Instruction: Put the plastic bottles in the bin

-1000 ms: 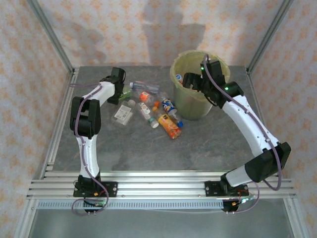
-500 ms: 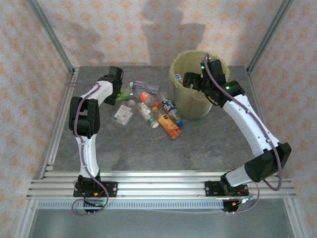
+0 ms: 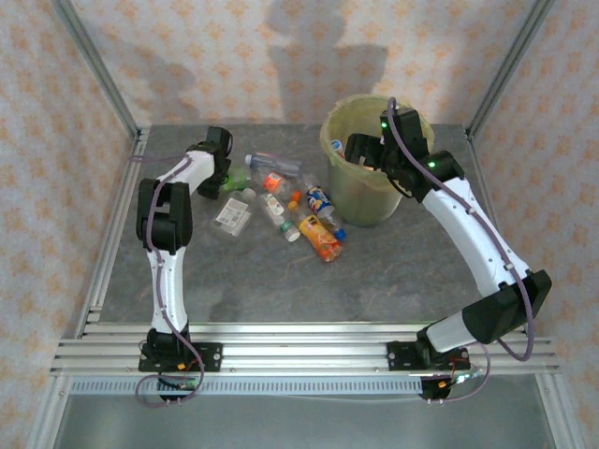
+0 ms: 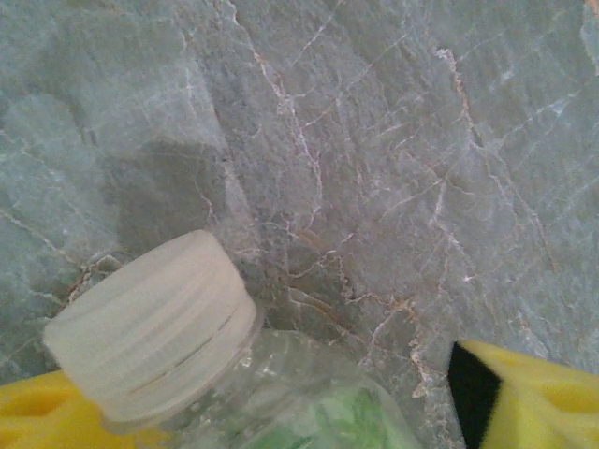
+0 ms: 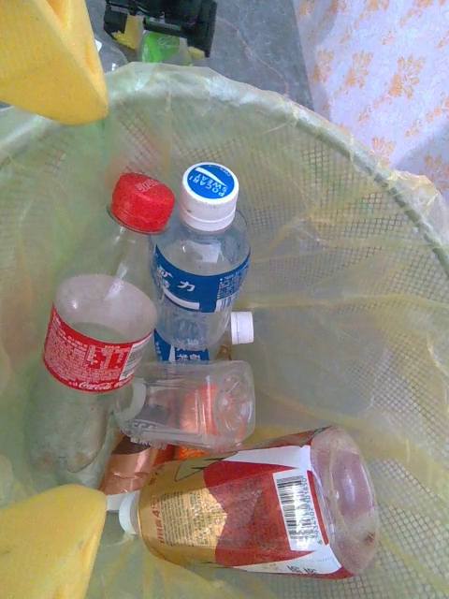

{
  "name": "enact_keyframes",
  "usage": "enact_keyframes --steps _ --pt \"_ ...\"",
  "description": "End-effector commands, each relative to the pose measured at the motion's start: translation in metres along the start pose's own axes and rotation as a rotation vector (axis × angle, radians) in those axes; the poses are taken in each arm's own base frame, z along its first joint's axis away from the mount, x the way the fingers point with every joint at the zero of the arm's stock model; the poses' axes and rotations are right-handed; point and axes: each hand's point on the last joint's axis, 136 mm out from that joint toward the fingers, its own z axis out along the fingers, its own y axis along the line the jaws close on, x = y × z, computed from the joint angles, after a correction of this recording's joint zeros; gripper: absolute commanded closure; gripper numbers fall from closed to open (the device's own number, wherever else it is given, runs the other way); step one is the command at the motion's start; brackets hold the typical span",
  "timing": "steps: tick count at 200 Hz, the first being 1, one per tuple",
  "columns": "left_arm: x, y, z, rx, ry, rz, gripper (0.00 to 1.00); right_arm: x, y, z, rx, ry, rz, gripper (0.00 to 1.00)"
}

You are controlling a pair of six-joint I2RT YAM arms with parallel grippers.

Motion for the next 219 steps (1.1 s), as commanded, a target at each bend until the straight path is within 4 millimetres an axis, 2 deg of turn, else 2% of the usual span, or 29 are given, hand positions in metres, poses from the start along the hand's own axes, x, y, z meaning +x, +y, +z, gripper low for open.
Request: enact_keyframes --steps 1,17,45,76,115,139,166,194,219 --pt "-0.001 -0.004 0.005 -0.007 0.003 0.015 0.31 -0.008 0.004 -0.009 -0.007 -0.021 0.008 0.01" --pt "-0.005 -0.012 0.003 0.011 -0.005 0.027 0.41 -0.008 0.004 -0.01 -0.008 -0.021 0.007 0.01" --pt "-0.017 -0.026 -0.007 0.045 -0.026 0.051 0.51 -0.01 0.003 -0.014 -0.005 -0.032 0.01 0.01" --pt "-0.034 -0.048 -0.032 0.103 -0.07 0.109 0.55 -0.012 0.001 -0.018 -0.003 -0.045 0.013 0.01" --pt "-0.058 -0.076 -0.078 0.203 -0.146 0.207 0.55 -0.012 -0.001 -0.019 0.005 -0.059 0.024 0.01" --pt "-0.071 -0.096 -0.12 0.297 -0.19 0.268 0.55 -0.013 -0.002 -0.02 0.009 -0.067 0.023 0.01" --pt "-0.076 -0.121 -0.184 0.422 -0.253 0.363 0.55 -0.017 -0.007 -0.029 0.036 -0.078 0.014 0.01" --pt "-0.061 -0.144 -0.255 0.578 -0.303 0.455 0.55 -0.024 -0.015 -0.048 0.067 -0.131 0.025 0.01" --pt "-0.028 -0.164 -0.314 0.727 -0.314 0.535 0.54 -0.029 -0.027 -0.067 0.102 -0.181 0.045 0.01"
